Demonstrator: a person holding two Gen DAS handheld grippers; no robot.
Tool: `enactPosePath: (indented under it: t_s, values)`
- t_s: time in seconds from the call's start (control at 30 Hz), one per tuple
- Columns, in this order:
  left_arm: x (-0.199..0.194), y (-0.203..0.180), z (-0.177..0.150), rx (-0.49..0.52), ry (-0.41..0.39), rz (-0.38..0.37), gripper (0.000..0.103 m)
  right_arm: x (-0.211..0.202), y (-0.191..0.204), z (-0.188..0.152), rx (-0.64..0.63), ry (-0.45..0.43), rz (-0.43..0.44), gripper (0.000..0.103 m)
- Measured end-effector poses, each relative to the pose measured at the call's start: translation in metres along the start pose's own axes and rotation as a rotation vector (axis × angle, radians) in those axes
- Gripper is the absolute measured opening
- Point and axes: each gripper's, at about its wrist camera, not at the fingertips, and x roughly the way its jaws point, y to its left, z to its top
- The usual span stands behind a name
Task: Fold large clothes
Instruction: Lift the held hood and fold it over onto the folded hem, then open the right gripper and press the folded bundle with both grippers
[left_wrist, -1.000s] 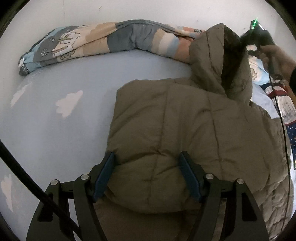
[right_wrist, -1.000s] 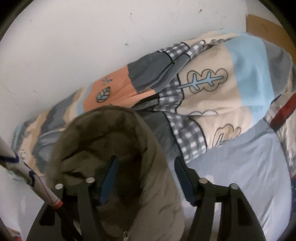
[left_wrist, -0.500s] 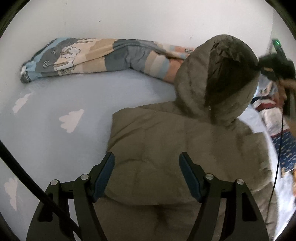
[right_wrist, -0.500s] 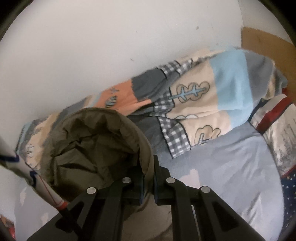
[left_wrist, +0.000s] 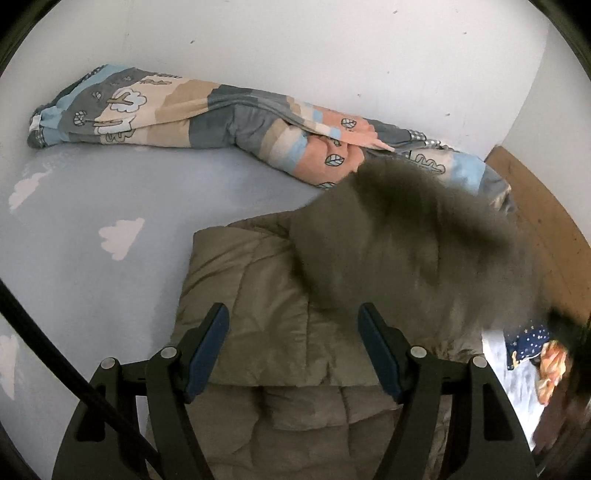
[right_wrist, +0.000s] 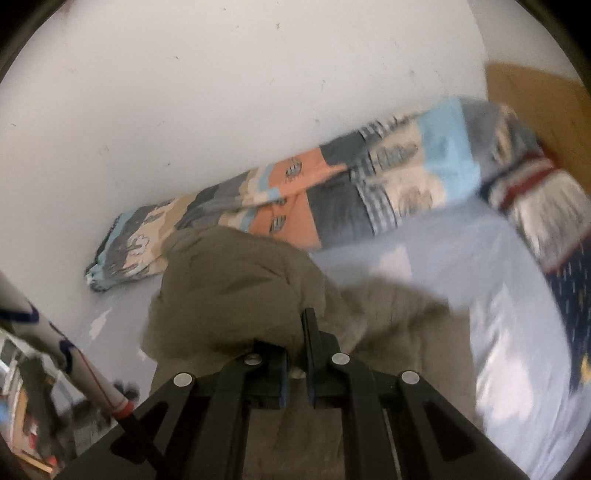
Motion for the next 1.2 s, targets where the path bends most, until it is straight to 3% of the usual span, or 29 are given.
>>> enactPosePath:
  t_s: [0.17,0.23,0.33,0.4,0.47,0.73,0.8,0.87,0.9,1.03,1.2]
  values:
    - [0.007,-0.017,-0.006,0.037,0.014,0.0,0.071,-0.015,-0.016,-0.065,0.05,0.015,-0.045,0.008]
    - [0.012,-0.024,-0.009,0.064,0.018,0.009,0.071,-0.005,-0.025,-0.086,0.039,0.04,-0.125,0.008]
    - [0.021,-0.039,-0.013,0.109,0.016,0.018,0.071,0.031,-0.03,-0.105,-0.087,0.145,-0.244,0.008]
    - [0.023,-0.047,-0.015,0.132,-0.008,0.017,0.071,0.05,-0.037,-0.117,-0.086,0.227,-0.249,0.008]
    - [0.03,-0.055,-0.019,0.162,-0.019,0.01,0.071,0.059,-0.037,-0.121,-0.112,0.249,-0.265,0.008]
    - [0.094,-0.061,-0.054,0.278,0.151,0.144,0.073,0.063,-0.035,-0.125,-0.14,0.272,-0.271,0.008]
    - [0.093,-0.06,-0.055,0.284,0.152,0.156,0.073,0.062,-0.037,-0.124,-0.137,0.281,-0.266,0.015]
    - [0.091,-0.057,-0.055,0.275,0.151,0.15,0.073,0.057,-0.035,-0.119,-0.134,0.294,-0.264,0.035]
    - [0.091,-0.056,-0.055,0.271,0.151,0.147,0.073,0.052,-0.037,-0.117,-0.123,0.298,-0.253,0.036]
    - [0.09,-0.055,-0.059,0.271,0.144,0.15,0.073,0.013,-0.037,-0.099,-0.103,0.259,-0.196,0.037]
    - [0.083,-0.053,-0.06,0.27,0.128,0.138,0.073,-0.028,-0.022,-0.067,-0.083,0.059,-0.109,0.042]
